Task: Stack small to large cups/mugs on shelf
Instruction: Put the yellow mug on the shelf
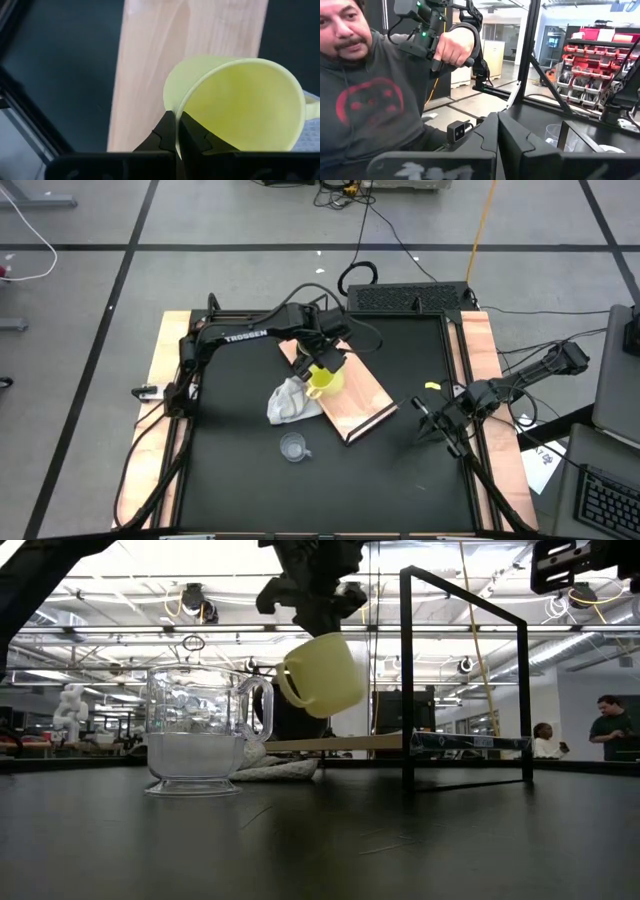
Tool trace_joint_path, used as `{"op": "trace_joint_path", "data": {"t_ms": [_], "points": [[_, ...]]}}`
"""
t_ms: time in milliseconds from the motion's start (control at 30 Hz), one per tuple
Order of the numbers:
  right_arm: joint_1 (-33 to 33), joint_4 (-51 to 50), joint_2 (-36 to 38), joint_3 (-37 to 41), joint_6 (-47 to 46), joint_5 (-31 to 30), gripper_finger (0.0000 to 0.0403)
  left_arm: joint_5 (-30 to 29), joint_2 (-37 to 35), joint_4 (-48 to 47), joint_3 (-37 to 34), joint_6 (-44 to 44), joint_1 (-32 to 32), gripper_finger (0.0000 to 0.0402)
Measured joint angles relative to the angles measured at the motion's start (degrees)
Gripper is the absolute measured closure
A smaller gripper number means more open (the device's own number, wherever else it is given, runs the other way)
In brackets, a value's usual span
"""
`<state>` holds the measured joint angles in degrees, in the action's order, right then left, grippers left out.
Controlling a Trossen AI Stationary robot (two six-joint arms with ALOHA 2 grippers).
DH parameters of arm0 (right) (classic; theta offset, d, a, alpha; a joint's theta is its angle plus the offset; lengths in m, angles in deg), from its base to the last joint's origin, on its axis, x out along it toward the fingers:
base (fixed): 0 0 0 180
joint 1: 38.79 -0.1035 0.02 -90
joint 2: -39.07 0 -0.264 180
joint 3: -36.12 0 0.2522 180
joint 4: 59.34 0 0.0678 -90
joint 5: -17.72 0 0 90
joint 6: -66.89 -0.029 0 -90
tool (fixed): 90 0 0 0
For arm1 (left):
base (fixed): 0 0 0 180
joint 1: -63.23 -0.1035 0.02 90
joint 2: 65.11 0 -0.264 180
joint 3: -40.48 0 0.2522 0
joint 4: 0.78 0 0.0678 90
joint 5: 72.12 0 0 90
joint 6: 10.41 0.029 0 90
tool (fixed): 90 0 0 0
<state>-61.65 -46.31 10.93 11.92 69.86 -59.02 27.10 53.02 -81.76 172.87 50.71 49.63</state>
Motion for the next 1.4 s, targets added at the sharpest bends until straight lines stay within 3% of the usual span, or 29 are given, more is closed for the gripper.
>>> {"op": "trace_joint_path", "data": {"t_ms": [400, 1400], "points": [[0.0, 0.0, 0.0, 0.0, 1.2, 0.0, 0.0403, -6.2, 2.7, -2.8, -0.3, 0.7, 2.4, 0.0399], [0.0, -2.5, -0.1, 0.0, 1.2, 0.0, 0.0403, -7.4, 6.5, 1.3, 0.0, 1.1, 2.1, 0.0396]]}}
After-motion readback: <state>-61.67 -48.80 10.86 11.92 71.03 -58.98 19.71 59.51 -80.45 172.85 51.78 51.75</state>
